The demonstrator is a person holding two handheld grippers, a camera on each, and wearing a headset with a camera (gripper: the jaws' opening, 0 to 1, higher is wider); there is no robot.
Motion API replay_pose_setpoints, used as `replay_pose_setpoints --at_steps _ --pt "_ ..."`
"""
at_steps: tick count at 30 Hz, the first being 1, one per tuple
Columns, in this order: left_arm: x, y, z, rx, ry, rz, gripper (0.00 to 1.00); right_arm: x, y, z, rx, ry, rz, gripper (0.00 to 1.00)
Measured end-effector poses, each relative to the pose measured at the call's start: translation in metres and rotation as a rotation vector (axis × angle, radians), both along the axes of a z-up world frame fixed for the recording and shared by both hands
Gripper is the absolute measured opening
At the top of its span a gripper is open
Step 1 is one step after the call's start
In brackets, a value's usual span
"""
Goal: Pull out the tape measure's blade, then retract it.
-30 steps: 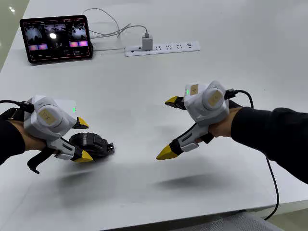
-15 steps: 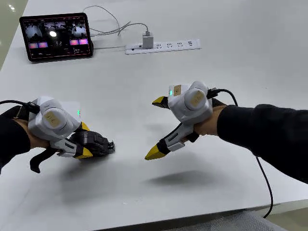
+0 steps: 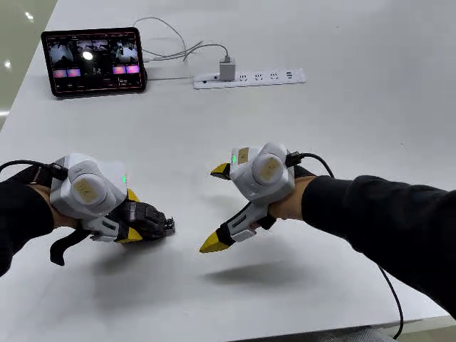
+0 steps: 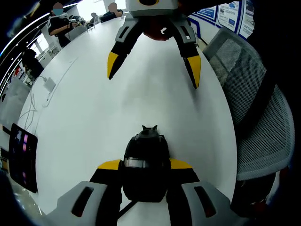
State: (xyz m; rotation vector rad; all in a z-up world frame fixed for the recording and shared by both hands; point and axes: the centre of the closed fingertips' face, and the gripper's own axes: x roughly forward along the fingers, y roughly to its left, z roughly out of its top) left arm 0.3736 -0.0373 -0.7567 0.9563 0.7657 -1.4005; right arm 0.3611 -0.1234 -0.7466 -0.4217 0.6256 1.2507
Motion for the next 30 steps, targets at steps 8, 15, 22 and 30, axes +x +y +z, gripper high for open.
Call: replay_pose_setpoints --at_steps 8,15,22,30 --pt "0.002 0.001 -0.002 -0.020 0.005 0.012 0.30 0.008 0.015 -0.008 -0.012 -0.040 0.026 0.77" --pt "0.002 0.000 -0.003 -0.021 0.006 0.009 0.30 0.013 0.023 -0.011 -0.008 -0.044 0.039 0.67" --pt "0.004 0.001 -0.004 -0.031 0.012 0.013 0.30 0.012 0.032 -0.019 -0.020 -0.043 0.063 0.58" --pt "0.003 0.000 -0.003 -0.035 0.015 0.014 0.30 0.011 0.044 -0.028 -0.038 -0.038 0.090 0.39"
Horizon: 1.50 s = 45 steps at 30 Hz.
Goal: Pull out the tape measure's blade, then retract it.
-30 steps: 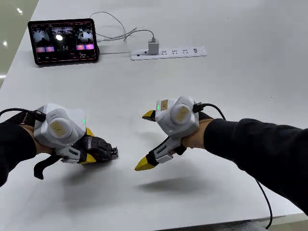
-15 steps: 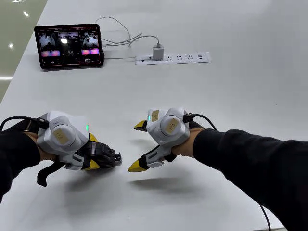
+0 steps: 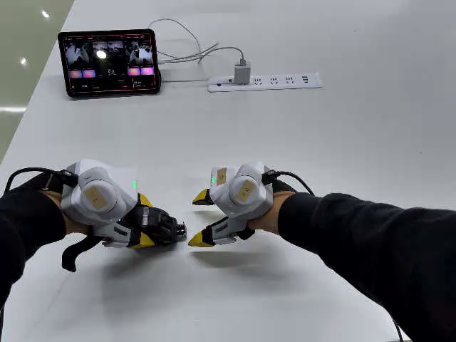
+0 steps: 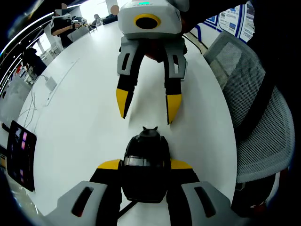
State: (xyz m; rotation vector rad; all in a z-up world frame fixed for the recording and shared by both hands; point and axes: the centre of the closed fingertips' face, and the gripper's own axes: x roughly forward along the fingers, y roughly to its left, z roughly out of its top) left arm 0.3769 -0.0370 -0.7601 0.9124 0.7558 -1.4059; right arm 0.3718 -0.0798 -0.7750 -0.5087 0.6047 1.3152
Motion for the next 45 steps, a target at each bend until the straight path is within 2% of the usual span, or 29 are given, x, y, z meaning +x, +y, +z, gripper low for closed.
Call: replay_pose_setpoints --at_steps 8,13,18,24,39,45 --pt "-0.001 -0.001 0.001 -0.003 0.000 -0.004 0.31 -0.001 0.008 -0.008 -0.031 0.003 0.040 0.29" --pt "-0.001 -0.001 0.001 -0.005 -0.002 -0.005 0.31 0.000 0.012 -0.009 -0.029 0.013 0.044 0.22" --pt "-0.001 -0.001 0.000 -0.004 -0.004 -0.005 0.31 -0.001 0.014 -0.011 -0.034 0.012 0.056 0.19" --pt "-0.001 -0.002 0.000 -0.004 -0.005 -0.005 0.31 -0.007 0.017 -0.018 -0.058 0.020 0.086 0.12" --pt "-0.001 -0.001 0.000 -0.010 -0.004 -0.003 0.30 -0.007 0.013 -0.016 -0.066 0.049 0.061 0.08" --pt "-0.001 -0.001 0.000 -0.011 -0.007 0.001 0.30 -0.008 0.011 -0.016 -0.063 0.041 0.060 0.09"
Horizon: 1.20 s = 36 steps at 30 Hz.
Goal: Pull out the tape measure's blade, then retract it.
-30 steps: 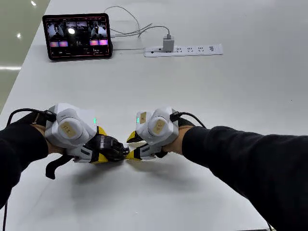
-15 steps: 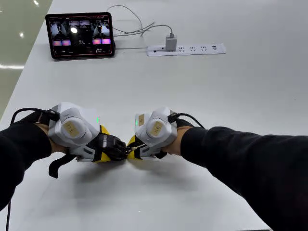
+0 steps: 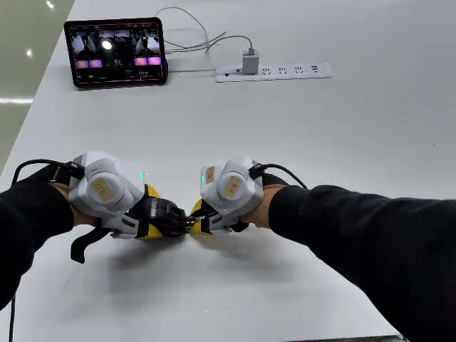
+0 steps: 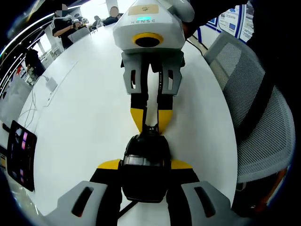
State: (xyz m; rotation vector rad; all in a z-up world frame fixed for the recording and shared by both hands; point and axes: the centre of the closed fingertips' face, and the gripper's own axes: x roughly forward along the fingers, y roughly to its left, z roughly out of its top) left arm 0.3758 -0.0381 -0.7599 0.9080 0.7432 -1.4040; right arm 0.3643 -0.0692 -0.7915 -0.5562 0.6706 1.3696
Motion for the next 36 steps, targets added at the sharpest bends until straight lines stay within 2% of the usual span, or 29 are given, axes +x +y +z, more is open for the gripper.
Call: replay_pose_setpoints --at_steps 9,14,29,33,36 --pt "0.000 0.000 0.000 -0.001 0.001 0.003 0.30 0.000 -0.003 0.000 -0.003 0.000 -0.001 0.09" --pt "0.000 -0.001 0.000 -0.003 0.001 0.006 0.30 -0.001 -0.008 0.000 0.010 0.016 -0.019 0.09" --pt "0.000 -0.001 0.000 -0.003 0.005 0.008 0.30 -0.001 -0.002 -0.001 -0.019 -0.003 0.001 0.12" --pt "0.000 -0.001 -0.001 -0.005 0.006 0.010 0.30 0.000 0.003 -0.001 -0.001 0.016 -0.025 0.13" --pt "0.001 0.000 -0.002 -0.004 0.005 0.010 0.30 0.001 0.007 -0.003 -0.006 0.000 -0.017 0.12"
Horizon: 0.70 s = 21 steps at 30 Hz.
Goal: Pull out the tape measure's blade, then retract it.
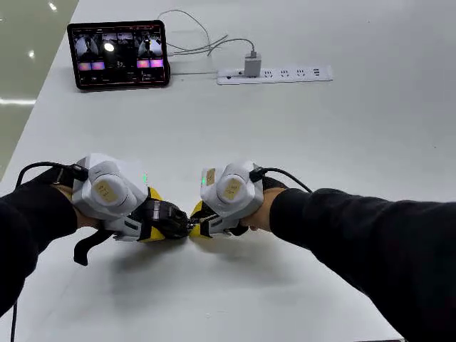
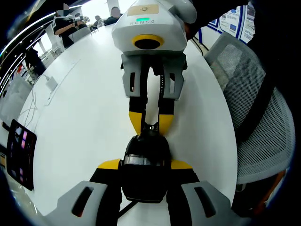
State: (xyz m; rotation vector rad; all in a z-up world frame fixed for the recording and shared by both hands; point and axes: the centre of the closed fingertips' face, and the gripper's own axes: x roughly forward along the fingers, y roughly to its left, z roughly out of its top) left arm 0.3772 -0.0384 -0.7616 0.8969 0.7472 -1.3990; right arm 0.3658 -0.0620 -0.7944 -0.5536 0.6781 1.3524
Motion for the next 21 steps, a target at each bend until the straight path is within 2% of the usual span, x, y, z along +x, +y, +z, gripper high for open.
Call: replay_pose_setpoints --at_steps 1,21 --pt "0.0002 0.0001 -0.0001 0.001 -0.001 -0.001 0.30 0.0005 0.0007 0.0008 0.004 -0.017 0.025 0.12" --pt "-0.0009 0.0004 0.0024 -0.001 -0.005 -0.004 0.30 0.0007 -0.0036 0.0018 -0.001 -0.005 0.011 0.10"
